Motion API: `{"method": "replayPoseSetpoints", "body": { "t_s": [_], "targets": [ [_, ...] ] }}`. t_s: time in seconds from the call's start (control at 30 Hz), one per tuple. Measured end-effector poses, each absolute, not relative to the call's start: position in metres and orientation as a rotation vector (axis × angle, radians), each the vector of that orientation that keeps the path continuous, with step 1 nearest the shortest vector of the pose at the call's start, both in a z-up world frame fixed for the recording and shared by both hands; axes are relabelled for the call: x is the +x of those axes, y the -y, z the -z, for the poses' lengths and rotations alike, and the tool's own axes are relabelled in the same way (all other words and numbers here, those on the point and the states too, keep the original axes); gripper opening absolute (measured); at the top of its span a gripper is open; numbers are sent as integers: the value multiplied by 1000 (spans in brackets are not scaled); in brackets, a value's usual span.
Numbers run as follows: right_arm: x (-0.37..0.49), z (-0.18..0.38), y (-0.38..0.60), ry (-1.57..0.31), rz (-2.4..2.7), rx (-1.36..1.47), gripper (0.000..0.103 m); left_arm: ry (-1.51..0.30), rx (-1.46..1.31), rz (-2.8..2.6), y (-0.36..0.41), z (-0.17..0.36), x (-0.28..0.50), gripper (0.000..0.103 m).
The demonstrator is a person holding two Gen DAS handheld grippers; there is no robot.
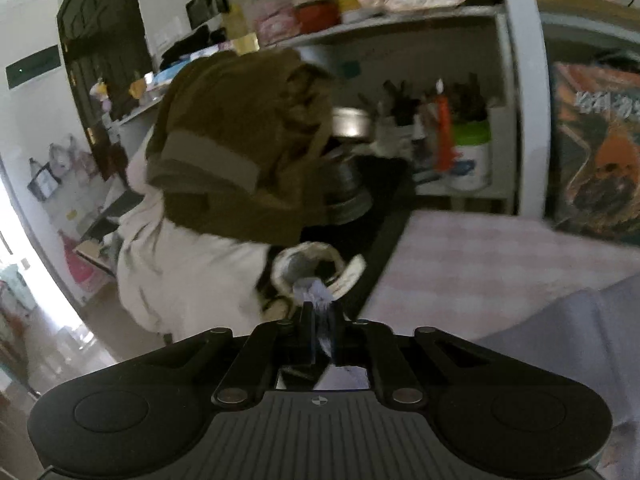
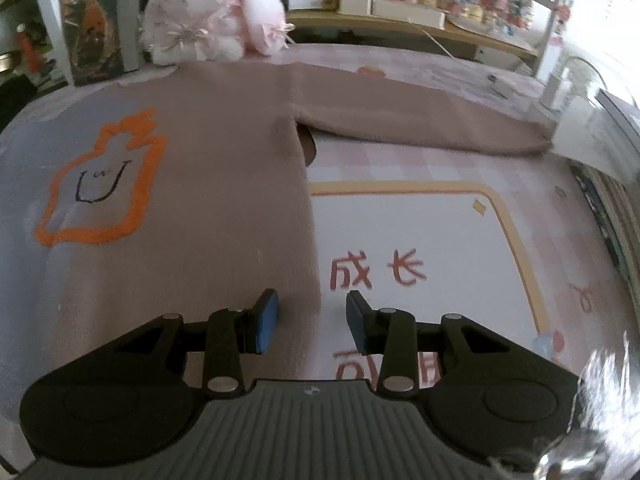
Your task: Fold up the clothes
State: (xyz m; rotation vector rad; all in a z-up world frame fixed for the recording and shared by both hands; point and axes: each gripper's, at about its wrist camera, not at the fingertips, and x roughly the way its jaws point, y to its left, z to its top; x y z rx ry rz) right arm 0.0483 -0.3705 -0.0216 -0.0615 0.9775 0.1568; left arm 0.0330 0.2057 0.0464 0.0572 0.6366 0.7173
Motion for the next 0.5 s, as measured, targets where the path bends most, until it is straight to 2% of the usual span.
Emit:
{"method": "replayPoseSetpoints", "body": {
  "t_s": [0.17,0.33,0.37,0.4,0.47,0.5],
  "targets": [
    [36,20,365,-985,-136,-83,36,-630,-29,-649,-203,-52,8,13],
    [29,21,363,-980,-127,-69,34,-746,-296,-257,-128,-21,-25,18],
    [28,21,363,-979,-131,-58,31,-776,-300,-177,-108,-11,-29,22],
    [27,21,363,-979,-134,-47,21,-800,-300,-91,-88,-1,-32,37],
    [26,21,361,-974,-133,-50,19,-827,-268,-10,-58,13,-34,61],
    [24,21,360,-967,-135,-60,17,-839,-246,13,-46,19,-34,61]
  ]
}}
